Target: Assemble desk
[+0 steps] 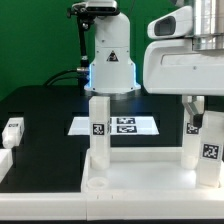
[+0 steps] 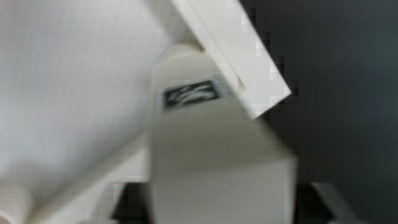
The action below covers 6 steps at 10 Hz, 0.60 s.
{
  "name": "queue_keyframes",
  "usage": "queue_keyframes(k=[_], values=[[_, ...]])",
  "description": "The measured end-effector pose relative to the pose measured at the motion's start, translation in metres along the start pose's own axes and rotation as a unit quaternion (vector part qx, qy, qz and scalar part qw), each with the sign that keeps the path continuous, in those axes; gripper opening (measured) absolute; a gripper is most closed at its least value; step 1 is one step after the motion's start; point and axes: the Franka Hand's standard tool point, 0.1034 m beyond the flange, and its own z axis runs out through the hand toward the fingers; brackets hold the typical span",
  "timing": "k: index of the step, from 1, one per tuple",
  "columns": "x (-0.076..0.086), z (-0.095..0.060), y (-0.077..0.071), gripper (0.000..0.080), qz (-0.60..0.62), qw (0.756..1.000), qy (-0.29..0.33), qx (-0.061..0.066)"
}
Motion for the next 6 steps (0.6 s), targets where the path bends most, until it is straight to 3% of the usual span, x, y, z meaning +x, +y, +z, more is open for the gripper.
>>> queue_keyframes(k=[1,2,3,6], values=[[0.0017,0.0003,0.0026,0.0292,0.025,1.0,-0.001,-0.002],[0.0021,0.0002,0.005,0.0292,0.089,0.996,-0.016,-0.01],[0.0029,0.0016,0.0072,0.0292,0.187,0.982,-0.022,-0.008],[0.0004,0.0021,0.01,0.0292,0.452,0.891,-0.039,-0.005]])
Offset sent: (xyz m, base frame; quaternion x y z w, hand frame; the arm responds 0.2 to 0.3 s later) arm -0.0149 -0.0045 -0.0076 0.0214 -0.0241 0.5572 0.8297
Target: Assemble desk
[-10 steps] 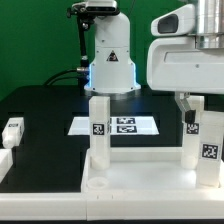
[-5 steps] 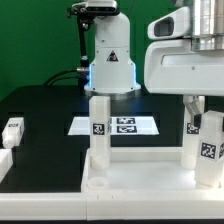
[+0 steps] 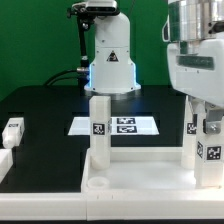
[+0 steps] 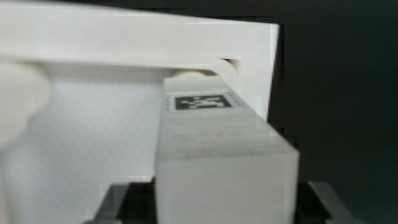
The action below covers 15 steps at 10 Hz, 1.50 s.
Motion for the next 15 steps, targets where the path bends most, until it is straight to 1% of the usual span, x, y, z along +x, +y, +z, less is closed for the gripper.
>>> queue_keyframes(k=[1,3,4,5,6,7,8,10,11,12,13,14,15], values=[[-0.004,0.0,0.0,0.0292,0.057,0.998,-0.001,-0.001],[-0.003,0.0,0.0,0.0292,0.035,0.999,0.0,-0.001],[-0.003,0.0,0.0,0.0292,-0.022,1.0,0.001,-0.002],[-0.003,-0.002,-0.001,0.0529,-0.131,0.991,-0.001,-0.006],[-0.004,-0.002,-0.001,0.0529,-0.2,0.98,-0.003,-0.006],[-0.004,-0.002,-0.001,0.0624,-0.225,0.974,-0.002,-0.006],[-0.003,-0.001,-0.001,0.0624,-0.25,0.968,-0.002,-0.006],[-0.002,-0.002,-0.001,0.0649,-0.338,0.941,0.001,-0.007],[-0.003,-0.003,-0.003,0.0649,-0.429,0.903,0.017,-0.009],[-0.013,-0.003,-0.009,0.0649,-0.564,0.825,0.041,0.005],[-0.017,-0.002,-0.007,0.0649,-0.611,0.791,0.04,0.001],[-0.015,-0.002,-0.008,0.064,-0.588,0.808,0.04,0.003],[-0.015,-0.002,-0.008,0.064,-0.58,0.814,0.04,0.003]])
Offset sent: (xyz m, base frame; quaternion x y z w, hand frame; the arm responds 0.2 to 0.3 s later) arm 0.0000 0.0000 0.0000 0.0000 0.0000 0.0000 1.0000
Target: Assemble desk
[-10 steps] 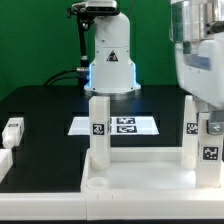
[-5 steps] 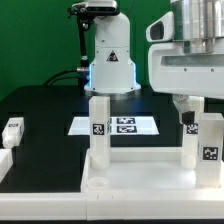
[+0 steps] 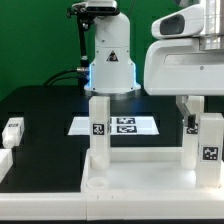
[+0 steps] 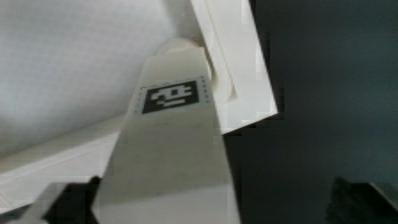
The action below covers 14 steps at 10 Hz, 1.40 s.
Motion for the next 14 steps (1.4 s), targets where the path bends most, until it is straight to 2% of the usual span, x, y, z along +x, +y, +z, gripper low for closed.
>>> queue_keyframes(k=[1,2,3,4,6,7,8,10,11,12,13,14], values=[[-0.0001,0.0002,0.0001,0.0441,0.002,1.0,0.0,0.0],[-0.0003,0.0005,0.0,0.0441,0.038,0.999,0.0,0.0],[0.0004,0.0009,0.0031,0.0298,0.082,0.997,-0.002,-0.003],[-0.0006,0.001,0.0069,0.0298,0.158,0.987,-0.015,-0.011],[-0.0053,0.0004,0.0085,0.0293,0.348,0.936,-0.041,-0.023],[-0.0058,0.0013,0.0063,0.0293,0.425,0.904,-0.048,-0.017],[-0.0055,0.0014,0.0071,0.0293,0.467,0.883,-0.052,-0.014],[-0.0058,0.0013,0.0066,0.0293,0.502,0.863,-0.051,-0.016],[-0.0058,0.0012,0.0063,0.0293,0.541,0.839,-0.051,-0.018],[-0.0053,0.0018,0.0041,0.0293,0.612,0.789,-0.051,-0.009],[-0.0054,0.0026,0.0021,0.0293,0.7,0.712,-0.05,0.013],[-0.0042,0.0029,0.001,0.0293,0.732,0.679,-0.05,0.016]])
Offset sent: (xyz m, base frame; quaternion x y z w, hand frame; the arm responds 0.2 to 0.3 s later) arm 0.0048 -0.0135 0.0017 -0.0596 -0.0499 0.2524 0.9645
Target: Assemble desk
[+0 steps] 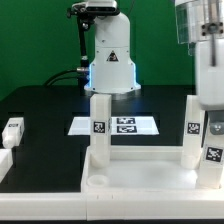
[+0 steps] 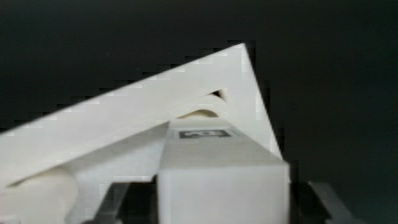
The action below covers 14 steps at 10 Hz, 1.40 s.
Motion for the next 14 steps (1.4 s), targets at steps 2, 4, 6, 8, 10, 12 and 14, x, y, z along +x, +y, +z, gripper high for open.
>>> queue_keyframes(k=[2,4,6,8,10,12,14], values=[[-0.001,0.0,0.0,0.0293,0.023,1.0,-0.001,0.003],[0.001,0.001,0.003,0.0294,-0.044,0.999,0.007,-0.006],[0.002,-0.003,0.001,0.0541,-0.171,0.985,0.01,-0.016],[0.0,-0.003,0.002,0.0624,-0.289,0.957,0.008,-0.016],[-0.003,-0.001,0.007,0.0644,-0.331,0.943,0.009,-0.011],[-0.001,0.0,0.007,0.0648,-0.415,0.91,0.014,-0.016],[0.008,-0.001,-0.001,0.0649,-0.59,0.806,0.027,-0.027]])
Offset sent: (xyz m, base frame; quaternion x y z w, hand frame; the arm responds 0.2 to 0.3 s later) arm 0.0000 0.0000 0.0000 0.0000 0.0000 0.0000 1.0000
